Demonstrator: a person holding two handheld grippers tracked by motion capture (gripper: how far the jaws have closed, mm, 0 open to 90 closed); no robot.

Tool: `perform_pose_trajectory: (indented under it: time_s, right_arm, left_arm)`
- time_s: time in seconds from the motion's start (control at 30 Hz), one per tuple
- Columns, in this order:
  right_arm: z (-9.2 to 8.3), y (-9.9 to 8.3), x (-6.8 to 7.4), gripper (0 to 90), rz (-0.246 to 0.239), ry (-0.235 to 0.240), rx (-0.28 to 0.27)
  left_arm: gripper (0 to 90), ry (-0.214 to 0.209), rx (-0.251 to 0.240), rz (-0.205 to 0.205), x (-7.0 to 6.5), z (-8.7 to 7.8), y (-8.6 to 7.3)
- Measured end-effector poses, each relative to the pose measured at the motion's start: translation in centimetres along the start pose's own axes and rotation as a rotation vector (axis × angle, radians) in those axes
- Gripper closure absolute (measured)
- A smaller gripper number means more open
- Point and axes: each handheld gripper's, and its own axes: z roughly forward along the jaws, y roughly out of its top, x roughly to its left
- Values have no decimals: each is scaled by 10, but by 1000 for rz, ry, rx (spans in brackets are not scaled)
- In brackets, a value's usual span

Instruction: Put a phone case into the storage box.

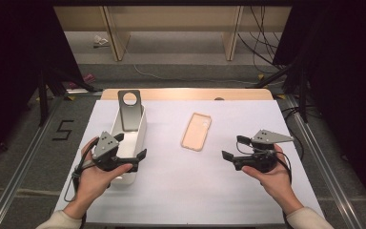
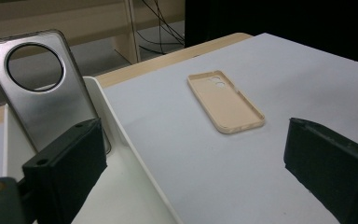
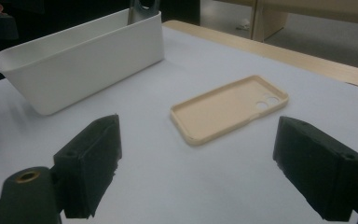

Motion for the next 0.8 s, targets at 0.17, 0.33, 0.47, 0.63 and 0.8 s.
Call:
perform_pose_trajectory:
  time_s: [0.17,0.33,0.47,0.63,0.8]
  right_arm:
    - [17,8,1,301,-18,7,30]
    - [43,18,2,693,-79,2,115]
    - [69,27,2,900,-102,1,207]
    - [114,31,3,900,-108,-31,329]
    - [148,25,-1,900,-99,-74,425]
  left_arm:
    - [56,-1,1,1,-1,1,-1]
    - [58,1,8,5,-3,2,-2]
    - [59,-1,9,8,-3,3,-1]
    - [61,2,13,2,-2,3,-2]
    - [63,4,9,3,-2,2,-1]
